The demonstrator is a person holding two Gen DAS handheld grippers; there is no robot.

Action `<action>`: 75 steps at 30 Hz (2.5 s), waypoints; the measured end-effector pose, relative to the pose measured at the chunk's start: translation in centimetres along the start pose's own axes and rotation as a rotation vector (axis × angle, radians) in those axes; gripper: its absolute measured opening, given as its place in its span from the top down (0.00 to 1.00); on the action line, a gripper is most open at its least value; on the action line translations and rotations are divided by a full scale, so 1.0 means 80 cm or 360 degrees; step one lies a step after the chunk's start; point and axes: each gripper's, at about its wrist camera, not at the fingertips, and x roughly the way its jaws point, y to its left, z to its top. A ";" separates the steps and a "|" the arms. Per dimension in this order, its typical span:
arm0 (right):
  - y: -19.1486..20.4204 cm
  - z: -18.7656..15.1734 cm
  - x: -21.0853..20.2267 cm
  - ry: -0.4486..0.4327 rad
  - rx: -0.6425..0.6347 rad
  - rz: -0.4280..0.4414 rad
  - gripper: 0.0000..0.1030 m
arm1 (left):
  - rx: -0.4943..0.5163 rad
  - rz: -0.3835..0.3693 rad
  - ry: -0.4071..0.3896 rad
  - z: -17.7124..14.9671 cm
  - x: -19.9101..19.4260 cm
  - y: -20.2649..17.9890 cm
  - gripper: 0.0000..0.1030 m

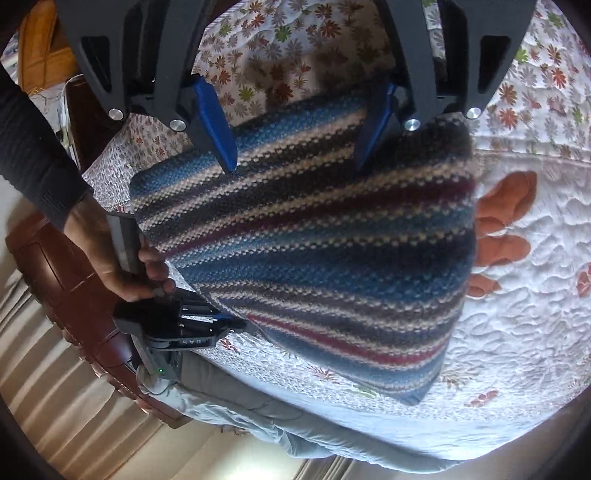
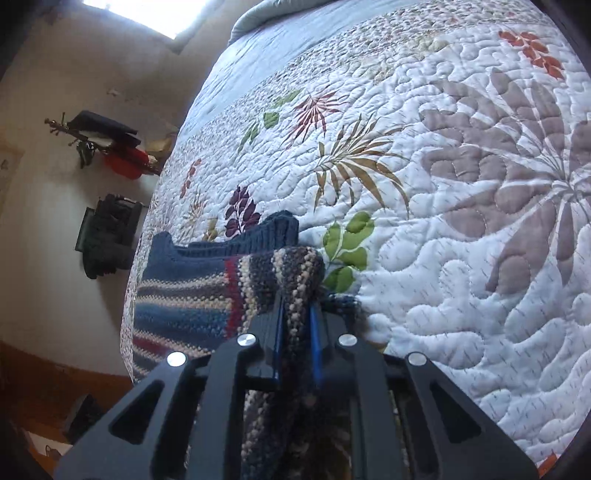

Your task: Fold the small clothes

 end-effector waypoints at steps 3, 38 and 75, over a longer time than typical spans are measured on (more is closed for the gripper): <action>0.012 -0.007 -0.030 -0.0070 -0.0022 -0.0011 0.68 | 0.0010 -0.0068 -0.0017 0.000 -0.020 -0.010 0.34; 0.081 -0.258 -0.165 -0.0224 -0.0271 -0.0076 0.36 | -0.0274 0.0157 -0.0183 -0.038 -0.095 0.024 0.04; 0.254 -0.451 -0.252 -0.0631 -0.0612 -0.0592 0.03 | -0.0098 0.0777 -0.0498 -0.150 -0.276 -0.170 0.04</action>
